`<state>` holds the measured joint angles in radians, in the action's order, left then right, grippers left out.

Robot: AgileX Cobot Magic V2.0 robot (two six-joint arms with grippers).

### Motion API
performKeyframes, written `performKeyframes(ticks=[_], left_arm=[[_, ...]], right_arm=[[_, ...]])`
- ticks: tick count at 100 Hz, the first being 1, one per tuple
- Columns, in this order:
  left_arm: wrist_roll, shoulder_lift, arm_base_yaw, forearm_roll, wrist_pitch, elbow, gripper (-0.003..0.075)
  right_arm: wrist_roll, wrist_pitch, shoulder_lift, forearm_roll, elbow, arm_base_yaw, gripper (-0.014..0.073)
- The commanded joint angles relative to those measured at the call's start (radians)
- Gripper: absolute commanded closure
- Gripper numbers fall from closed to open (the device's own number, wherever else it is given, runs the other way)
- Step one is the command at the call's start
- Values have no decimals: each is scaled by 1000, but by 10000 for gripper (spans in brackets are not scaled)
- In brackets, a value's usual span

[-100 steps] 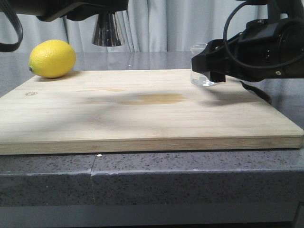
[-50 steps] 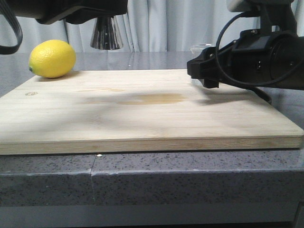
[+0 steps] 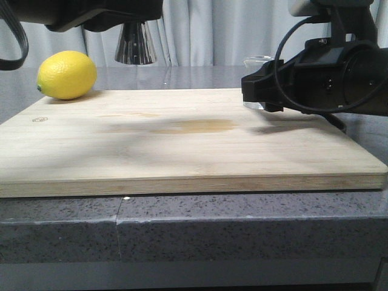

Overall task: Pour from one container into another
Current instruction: 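Lift the beaker with the right gripper and carry it over the jigger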

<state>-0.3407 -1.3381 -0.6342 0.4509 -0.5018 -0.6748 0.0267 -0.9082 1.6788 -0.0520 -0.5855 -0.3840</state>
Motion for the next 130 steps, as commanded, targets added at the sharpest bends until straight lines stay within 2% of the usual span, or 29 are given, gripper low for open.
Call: performKeyframes(ticks=[1, 27, 40, 51, 70, 83, 92, 130], left_arm=[[-8, 34, -6, -21, -72, -32, 740], [-8, 34, -6, -21, -33, -32, 740], [-8, 34, -6, -21, -33, -32, 740], [-8, 34, -6, -21, -33, -32, 740], [-21, 24, -6, -21, -33, -32, 740], [-93, 7, -8, -19, -41, -32, 740], [-94, 1, -29, -13, -46, -32, 740], [-94, -1, -101, 2, -61, -32, 740]], right_arm=[[4, -102, -33, -9, -27, -1, 347], [4, -105, -57, -47, -27, -1, 348], [4, -98, -128, -77, -27, -1, 348], [4, -28, -216, -90, -27, -1, 348], [-16, 128, -361, -228, -62, -1, 348], [-54, 182, -419, -328, -105, -1, 348], [-57, 217, -455, -378, -137, -7, 348], [-57, 316, -486, -567, -258, -65, 348]])
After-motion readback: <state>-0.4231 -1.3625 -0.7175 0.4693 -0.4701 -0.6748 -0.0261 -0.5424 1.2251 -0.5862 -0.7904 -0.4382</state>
